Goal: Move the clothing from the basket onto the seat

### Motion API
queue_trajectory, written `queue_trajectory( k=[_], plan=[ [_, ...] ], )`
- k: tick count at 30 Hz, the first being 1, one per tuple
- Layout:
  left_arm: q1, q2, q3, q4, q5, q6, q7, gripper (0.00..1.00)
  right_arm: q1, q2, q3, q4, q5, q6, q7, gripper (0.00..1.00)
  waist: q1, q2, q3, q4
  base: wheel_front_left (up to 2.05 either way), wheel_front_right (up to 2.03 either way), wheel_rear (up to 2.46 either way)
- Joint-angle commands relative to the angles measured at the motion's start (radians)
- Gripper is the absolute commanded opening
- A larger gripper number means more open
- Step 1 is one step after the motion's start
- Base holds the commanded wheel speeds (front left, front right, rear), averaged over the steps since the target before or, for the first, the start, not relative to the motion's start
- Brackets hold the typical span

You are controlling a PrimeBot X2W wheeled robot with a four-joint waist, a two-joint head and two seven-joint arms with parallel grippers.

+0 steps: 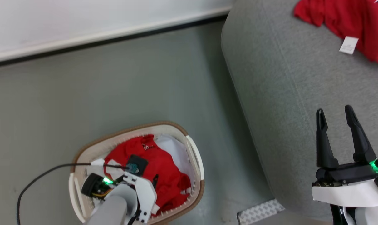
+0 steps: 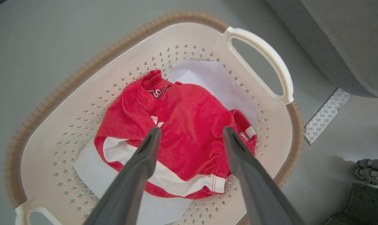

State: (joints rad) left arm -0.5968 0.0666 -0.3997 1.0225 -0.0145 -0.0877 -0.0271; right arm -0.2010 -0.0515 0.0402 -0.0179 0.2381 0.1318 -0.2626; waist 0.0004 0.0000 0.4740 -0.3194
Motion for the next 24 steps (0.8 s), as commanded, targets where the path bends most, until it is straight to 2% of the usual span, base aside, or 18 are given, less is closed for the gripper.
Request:
queue_trajectory(
  k=[1,8,14,24],
  plan=[
    [-0.022,0.003,-0.003,0.012,0.009,-0.002,-0.001,1.0,-0.02,0.001,0.003,-0.01,0.003,-0.002,-0.003,1.0,-0.0004,0.0,0.06,0.0,0.0,0.0,0.0],
    [-0.118,-0.006,-0.041,0.089,0.01,-0.009,-0.005,1.0,-0.055,0.001,0.02,-0.062,0.012,-0.002,-0.003,1.0,-0.0004,0.0,0.172,0.001,0.0,0.0,0.0],
    [-0.205,-0.002,-0.05,0.131,0.017,0.024,-0.03,1.0,-0.074,0.001,0.019,-0.102,0.022,-0.002,-0.003,1.0,-0.0004,0.0,0.257,-0.003,0.0,0.0,0.0],
    [-0.333,0.038,-0.057,0.189,0.021,0.062,-0.041,1.0,-0.101,0.001,0.035,-0.131,0.058,-0.002,-0.003,1.0,-0.0004,0.0,0.352,-0.043,0.0,0.0,0.0]
  ],
)
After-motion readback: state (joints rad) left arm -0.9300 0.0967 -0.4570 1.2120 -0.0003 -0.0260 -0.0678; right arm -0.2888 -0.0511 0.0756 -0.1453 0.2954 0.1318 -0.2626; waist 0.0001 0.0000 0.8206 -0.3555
